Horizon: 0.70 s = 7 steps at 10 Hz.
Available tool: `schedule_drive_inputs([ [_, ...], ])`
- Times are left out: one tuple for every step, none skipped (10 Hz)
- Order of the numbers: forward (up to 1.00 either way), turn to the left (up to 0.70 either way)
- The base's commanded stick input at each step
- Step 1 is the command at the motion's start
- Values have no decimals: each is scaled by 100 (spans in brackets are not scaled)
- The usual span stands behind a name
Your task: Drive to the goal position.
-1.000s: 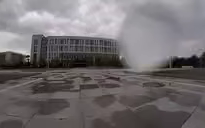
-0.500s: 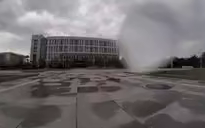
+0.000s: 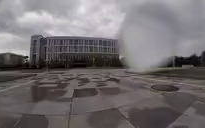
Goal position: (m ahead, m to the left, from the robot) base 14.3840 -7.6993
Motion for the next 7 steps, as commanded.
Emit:
schedule_drive_inputs([
  [70,0],
  [70,0],
  [70,0],
  [70,0],
  [70,0],
  [70,0],
  [70,0],
])
